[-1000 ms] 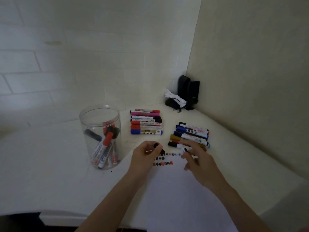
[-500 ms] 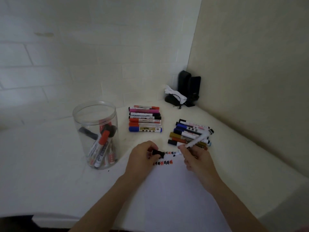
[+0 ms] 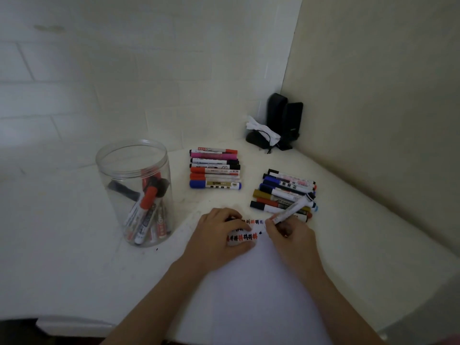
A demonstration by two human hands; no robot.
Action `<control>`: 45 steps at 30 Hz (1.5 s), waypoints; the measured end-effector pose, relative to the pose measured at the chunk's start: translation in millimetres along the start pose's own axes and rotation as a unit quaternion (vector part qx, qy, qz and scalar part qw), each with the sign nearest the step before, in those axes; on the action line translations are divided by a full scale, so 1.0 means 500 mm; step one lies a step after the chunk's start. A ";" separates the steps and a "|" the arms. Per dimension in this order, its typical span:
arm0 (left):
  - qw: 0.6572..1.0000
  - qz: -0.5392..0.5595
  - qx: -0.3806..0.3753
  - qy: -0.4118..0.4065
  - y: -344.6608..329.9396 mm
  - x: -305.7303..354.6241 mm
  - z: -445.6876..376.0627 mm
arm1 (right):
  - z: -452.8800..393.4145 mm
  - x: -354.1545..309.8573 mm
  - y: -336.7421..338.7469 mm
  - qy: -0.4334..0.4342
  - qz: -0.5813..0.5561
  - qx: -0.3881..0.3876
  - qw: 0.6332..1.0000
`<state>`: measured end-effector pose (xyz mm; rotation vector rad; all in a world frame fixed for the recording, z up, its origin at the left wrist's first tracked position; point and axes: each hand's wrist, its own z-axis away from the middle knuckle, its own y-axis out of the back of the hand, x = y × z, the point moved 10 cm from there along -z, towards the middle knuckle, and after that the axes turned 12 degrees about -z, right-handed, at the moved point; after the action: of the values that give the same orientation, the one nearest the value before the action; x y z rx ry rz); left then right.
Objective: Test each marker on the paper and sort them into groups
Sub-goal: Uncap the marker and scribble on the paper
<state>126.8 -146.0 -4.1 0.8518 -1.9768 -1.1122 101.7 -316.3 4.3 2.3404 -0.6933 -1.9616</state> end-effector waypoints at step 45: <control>0.985 0.075 0.007 0.153 0.014 -0.051 0.009 | 0.005 -0.007 -0.007 0.023 -0.013 -0.014 1.000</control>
<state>135.2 -120.7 -5.8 0.8138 -1.7623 -0.8273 99.9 -311.0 6.1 2.3817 -0.6321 -1.9081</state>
